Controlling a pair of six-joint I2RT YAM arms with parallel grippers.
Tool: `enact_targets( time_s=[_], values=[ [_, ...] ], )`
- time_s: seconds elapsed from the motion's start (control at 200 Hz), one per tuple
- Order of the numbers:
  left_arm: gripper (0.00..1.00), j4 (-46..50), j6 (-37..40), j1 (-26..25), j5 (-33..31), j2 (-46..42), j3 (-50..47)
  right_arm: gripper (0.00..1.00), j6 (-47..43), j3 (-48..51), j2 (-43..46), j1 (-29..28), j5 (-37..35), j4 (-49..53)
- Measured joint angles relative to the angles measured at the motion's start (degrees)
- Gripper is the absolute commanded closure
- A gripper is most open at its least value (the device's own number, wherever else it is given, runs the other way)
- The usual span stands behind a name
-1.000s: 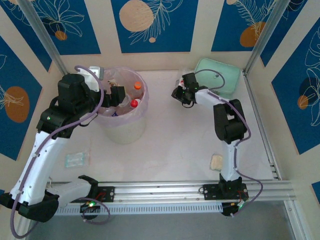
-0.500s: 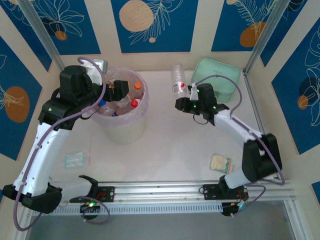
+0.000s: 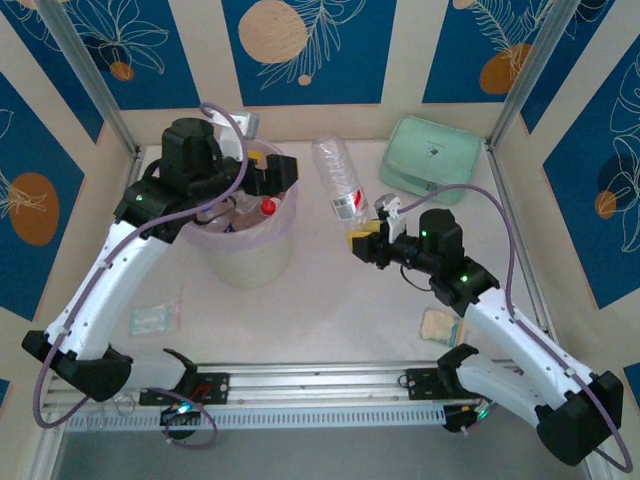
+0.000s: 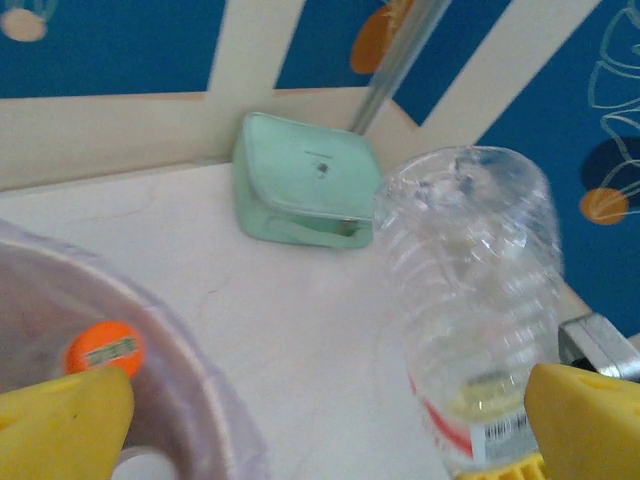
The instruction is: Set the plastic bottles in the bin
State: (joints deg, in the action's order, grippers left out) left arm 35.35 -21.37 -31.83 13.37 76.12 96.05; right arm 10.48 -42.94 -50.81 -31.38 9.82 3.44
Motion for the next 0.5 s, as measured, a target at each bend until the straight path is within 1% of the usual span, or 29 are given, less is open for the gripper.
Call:
enact_targets(
  time_s=[0.145, 0.32, 0.5],
  values=[
    [0.0, -4.3, -3.8, -1.5, 1.7, 0.3, -1.0, 1.0, -0.6, 0.0, -0.4, -3.9, -1.0, -2.0],
    [0.0, -8.4, -6.3, -2.1, 2.4, 0.9, -1.3, 1.0, -0.7, 0.0, -2.3, -5.6, -0.9, -3.2],
    [0.01, -8.4, -6.7, -2.6, 2.3, 2.1, -1.3, 1.0, -0.7, 0.0, -2.4, -6.5, -0.6, -5.0]
  ],
)
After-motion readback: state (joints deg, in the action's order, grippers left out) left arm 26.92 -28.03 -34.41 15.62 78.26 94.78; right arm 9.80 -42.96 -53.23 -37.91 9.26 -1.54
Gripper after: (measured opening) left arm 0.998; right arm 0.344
